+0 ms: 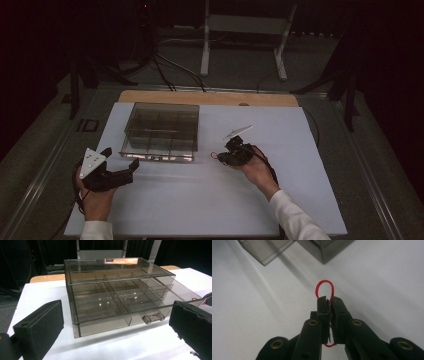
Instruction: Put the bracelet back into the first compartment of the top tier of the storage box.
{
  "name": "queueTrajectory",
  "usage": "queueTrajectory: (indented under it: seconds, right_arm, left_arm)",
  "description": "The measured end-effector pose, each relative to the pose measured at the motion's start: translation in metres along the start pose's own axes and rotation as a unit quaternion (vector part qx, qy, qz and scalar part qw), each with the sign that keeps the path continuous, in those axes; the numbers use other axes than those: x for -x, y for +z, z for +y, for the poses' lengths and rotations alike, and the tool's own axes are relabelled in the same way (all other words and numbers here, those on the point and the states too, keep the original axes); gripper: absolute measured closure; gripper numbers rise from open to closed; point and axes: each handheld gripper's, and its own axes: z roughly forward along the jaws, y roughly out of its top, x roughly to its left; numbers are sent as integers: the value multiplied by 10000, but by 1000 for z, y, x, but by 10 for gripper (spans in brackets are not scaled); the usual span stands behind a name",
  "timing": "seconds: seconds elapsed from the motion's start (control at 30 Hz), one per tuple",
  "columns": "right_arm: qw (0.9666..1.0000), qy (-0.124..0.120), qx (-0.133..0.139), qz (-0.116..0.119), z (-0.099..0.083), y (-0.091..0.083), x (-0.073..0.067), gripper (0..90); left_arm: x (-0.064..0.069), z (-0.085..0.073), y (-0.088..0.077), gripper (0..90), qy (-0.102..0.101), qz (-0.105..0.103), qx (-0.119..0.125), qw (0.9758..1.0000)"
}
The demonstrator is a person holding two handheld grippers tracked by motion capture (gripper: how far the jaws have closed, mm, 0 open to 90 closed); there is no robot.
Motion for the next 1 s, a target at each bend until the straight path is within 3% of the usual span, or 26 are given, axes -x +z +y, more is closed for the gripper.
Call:
queueTrajectory:
  seconds: [0.37, 1.0]
  right_arm:
    - [9997, 23, 203, 114, 5, -13, -2, 867]
    - [9980, -15, 565, 290, 30, -35, -12, 867]
  left_arm:
    - [0, 0, 0, 10, -5, -10, -2, 10000]
    - [0, 0, 0, 10, -3, -5, 9, 10000]
